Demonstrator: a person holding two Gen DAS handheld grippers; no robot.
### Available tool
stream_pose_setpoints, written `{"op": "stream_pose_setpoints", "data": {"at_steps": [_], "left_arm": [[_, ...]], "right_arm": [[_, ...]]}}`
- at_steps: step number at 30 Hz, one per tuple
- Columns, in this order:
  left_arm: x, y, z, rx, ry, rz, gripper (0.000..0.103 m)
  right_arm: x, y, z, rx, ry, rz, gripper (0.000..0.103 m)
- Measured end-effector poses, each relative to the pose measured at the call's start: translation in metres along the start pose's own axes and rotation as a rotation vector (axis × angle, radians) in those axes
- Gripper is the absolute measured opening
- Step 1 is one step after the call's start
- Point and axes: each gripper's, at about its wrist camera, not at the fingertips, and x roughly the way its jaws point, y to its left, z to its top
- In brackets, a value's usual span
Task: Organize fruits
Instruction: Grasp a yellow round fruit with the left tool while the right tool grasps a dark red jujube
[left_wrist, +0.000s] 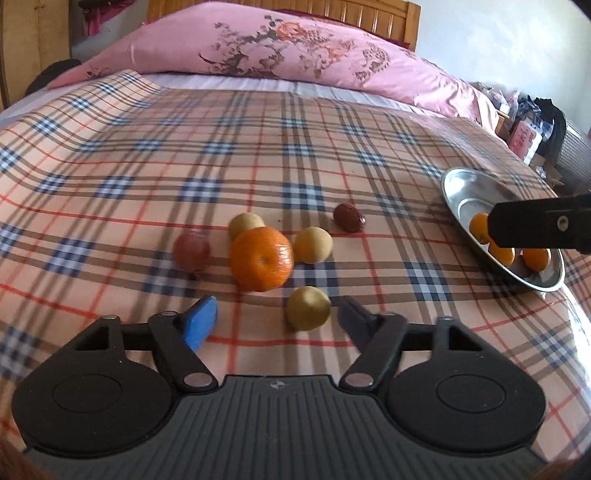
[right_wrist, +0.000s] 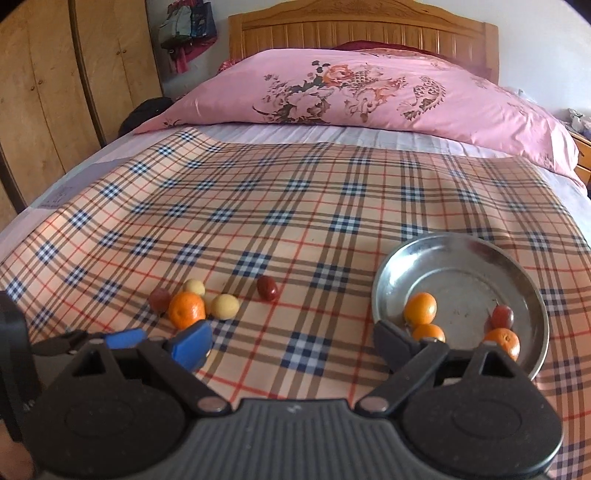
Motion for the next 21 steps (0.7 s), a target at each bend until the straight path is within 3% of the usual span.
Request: {"op": "stream_pose_setpoints", "data": {"at_steps": [4,5,13,15,21], "left_arm": [[0.004,-0.005,-0.005,0.031,0.005,-0.003,0.040],[0.003,-0.003,-0.005,0.030,0.003,-0.007,0.028],[-0.013,0.021,-0.005,-0.032,-0.015,-0.027,0.026],[-0.018,0.027,-0.005,-0.030,-0.021,-0.019,0.026],[-0.023,0.047,0.000,-0.061,-0.033,0.011,0.026]], "right_arm": [[0.009,-0.003,0.000,0.011,0.012,0.004,0.094],[0.011,-0.004,0.000,0.013,0.013,0.007,0.094],[0.052,-0.002,0.006,0.025,0.051,0.035,0.093],[0.065,0.001,0.007,0.014,0.057,0.040,0.088],[0.104,0.003,0.015,0.004,0.069,0.047,0.060]]}}
